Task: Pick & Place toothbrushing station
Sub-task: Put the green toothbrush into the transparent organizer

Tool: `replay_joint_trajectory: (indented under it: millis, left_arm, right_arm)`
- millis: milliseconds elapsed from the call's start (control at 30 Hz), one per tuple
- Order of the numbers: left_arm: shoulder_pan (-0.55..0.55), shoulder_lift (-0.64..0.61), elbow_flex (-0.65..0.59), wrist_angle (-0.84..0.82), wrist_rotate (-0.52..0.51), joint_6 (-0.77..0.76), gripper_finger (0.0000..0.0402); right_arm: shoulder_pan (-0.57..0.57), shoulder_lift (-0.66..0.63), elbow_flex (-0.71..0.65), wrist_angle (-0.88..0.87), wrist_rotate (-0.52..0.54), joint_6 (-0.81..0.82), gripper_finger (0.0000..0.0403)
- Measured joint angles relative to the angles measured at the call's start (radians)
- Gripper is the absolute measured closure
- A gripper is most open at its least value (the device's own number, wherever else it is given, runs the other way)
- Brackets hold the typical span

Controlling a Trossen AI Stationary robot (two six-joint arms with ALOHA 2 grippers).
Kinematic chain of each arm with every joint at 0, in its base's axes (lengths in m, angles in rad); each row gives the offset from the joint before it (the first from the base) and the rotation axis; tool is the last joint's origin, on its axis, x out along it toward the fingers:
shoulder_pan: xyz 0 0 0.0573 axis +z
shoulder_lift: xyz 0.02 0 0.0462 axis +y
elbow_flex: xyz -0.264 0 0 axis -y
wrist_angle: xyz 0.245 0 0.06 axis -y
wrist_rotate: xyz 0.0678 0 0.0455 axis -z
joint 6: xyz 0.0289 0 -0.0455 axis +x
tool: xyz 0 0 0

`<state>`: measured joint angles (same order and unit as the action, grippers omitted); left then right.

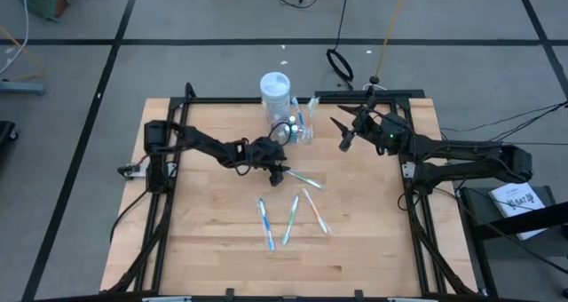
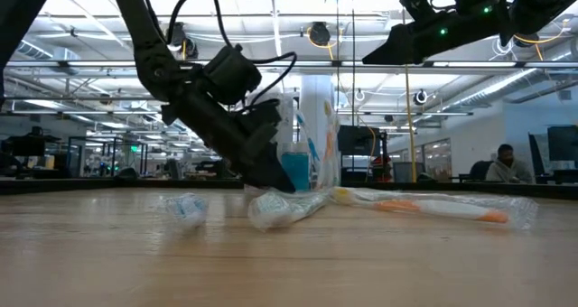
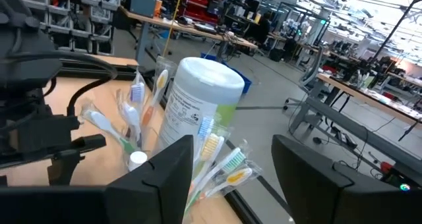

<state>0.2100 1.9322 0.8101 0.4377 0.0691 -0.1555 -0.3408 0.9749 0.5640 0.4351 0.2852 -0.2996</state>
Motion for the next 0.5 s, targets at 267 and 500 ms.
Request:
replay_joint_trajectory:
  millis: [267,500]
  left_arm:
    - [-0.001,0.01,0.001,-0.019,0.047,0.023,0.0222]
    - [0.002,0.003,0.0,-0.027,0.099,0.03,0.032]
  right_arm:
    - [0.0,0.0,0.0,0.0,0.0,0.0,0.0204]
    - [0.0,0.0,0.0,0.0,0.0,-0.001,0.0204]
